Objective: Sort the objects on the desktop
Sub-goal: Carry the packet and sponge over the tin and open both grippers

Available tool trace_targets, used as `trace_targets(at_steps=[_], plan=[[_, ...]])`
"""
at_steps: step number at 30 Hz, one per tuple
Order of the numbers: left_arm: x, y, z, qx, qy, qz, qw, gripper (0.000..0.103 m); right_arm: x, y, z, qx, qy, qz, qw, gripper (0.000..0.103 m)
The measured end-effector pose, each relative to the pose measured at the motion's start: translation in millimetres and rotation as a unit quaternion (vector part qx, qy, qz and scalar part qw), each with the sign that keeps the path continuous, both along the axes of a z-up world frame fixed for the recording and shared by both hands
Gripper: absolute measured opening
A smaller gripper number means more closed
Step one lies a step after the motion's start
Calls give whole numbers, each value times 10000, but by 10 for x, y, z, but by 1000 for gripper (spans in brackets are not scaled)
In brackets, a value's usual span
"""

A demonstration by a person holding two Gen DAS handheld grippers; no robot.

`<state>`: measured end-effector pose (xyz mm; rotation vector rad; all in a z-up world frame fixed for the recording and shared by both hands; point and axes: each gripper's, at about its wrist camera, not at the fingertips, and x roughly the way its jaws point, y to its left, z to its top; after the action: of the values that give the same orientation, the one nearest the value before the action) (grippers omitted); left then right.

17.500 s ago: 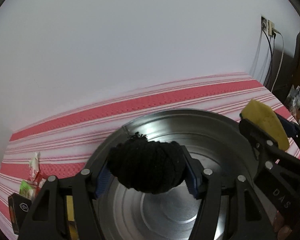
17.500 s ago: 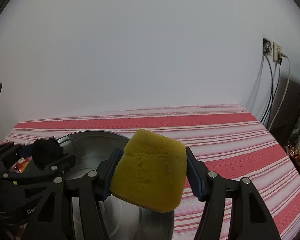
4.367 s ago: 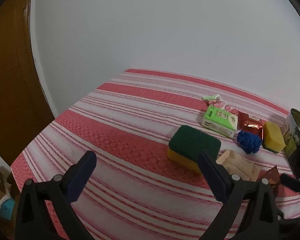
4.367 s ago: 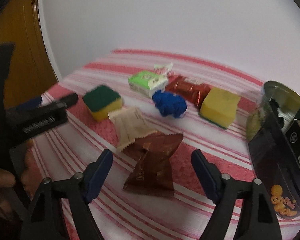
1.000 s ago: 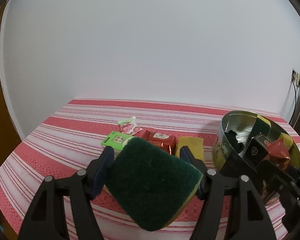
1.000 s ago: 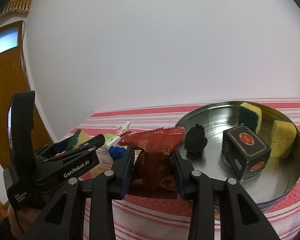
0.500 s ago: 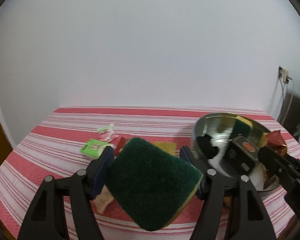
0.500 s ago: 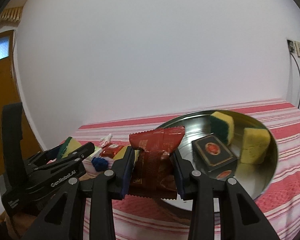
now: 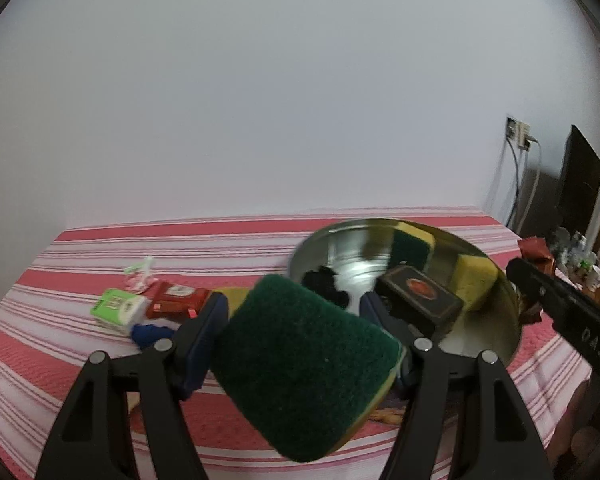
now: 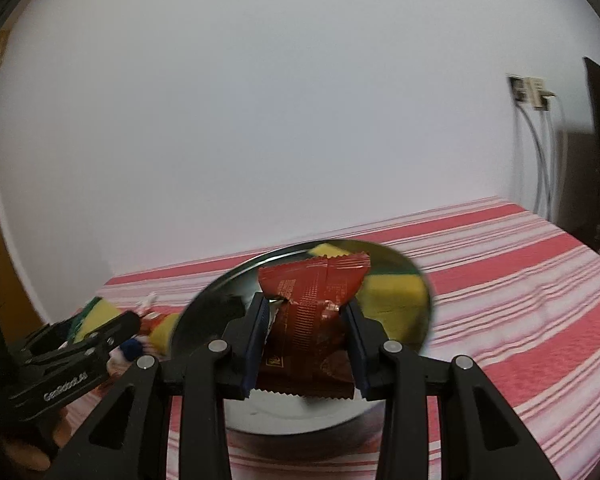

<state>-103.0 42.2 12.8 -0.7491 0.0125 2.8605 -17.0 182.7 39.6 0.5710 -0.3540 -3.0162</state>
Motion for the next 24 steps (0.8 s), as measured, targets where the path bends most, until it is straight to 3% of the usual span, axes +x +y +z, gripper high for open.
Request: trace_targets(at_steps=[6, 12, 24], plan=[[-59, 235, 27, 115, -102, -291, 9995, 68, -63, 276, -4, -11, 27, -260, 9997, 39], [-147, 554, 82, -144, -48, -390, 9991, 69, -201, 426, 40, 82, 89, -372, 9992, 39], [-275, 832, 90, -263, -130, -496, 9983, 69, -523, 536, 150, 390, 188, -371, 9984, 39]])
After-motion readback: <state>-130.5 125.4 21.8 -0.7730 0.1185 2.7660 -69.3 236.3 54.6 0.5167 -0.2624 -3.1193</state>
